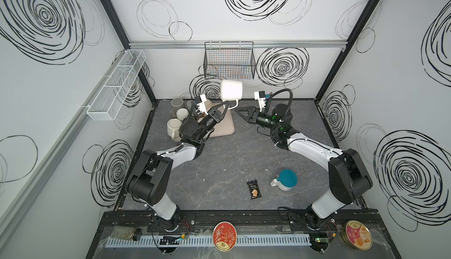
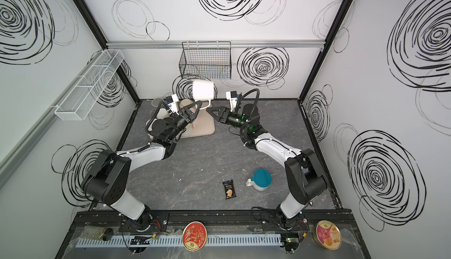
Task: Turn the mug right side up
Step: 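Lift the white mug with the left gripper and rotate it toward the right gripper, then grasp the white mug's handle with the right gripper while left gripper holds it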
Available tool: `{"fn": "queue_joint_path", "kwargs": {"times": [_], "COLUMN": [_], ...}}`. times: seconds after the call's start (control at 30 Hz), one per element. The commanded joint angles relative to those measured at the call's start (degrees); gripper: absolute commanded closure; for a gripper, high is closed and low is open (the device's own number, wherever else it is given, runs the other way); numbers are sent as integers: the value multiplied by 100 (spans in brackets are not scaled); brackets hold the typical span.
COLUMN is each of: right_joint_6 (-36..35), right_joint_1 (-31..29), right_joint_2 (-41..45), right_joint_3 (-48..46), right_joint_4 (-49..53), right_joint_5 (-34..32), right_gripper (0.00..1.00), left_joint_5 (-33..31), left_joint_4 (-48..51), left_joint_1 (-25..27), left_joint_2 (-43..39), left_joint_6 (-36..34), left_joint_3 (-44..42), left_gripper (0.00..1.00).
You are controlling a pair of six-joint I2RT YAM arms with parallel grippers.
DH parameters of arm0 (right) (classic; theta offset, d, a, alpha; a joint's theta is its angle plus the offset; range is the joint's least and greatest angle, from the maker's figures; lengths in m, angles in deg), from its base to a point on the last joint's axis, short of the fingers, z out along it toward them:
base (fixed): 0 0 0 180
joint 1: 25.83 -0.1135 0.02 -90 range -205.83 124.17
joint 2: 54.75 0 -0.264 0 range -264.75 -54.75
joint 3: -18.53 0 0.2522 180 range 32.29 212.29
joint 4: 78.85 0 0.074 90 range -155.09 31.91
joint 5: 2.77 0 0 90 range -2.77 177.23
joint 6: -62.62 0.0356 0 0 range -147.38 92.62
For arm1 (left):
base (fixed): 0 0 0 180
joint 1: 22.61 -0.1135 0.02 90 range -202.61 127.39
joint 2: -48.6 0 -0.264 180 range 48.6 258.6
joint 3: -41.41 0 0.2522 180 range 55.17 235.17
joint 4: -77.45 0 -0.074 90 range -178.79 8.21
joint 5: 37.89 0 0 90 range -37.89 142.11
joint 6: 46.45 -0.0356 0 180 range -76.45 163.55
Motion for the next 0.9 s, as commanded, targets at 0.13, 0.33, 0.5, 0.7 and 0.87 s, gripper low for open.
{"fn": "queue_joint_path", "kwargs": {"times": [0.13,0.33,0.5,0.7,0.87], "right_joint_6": [-158,-116,-77,-239,-1076], "right_joint_1": [-126,-79,48,185,284], "right_joint_2": [-22,-98,-6,190,406], "right_joint_3": [367,472,402,280,225], "right_joint_4": [-618,-664,-820,-816,-72], "right_joint_5": [30,141,137,36,-125], "right_gripper": [51,71,67,89,100], "left_joint_5": [165,244,297,431,517], "left_joint_4": [-803,-601,-292,-50,-144], "left_joint_1": [136,274,381,439,439], "left_joint_2": [-501,-641,-733,-641,-493], "left_joint_6": [118,65,-78,-177,-132], "left_joint_3": [215,277,320,425,336], "left_gripper": [100,100,100,100,100]}}
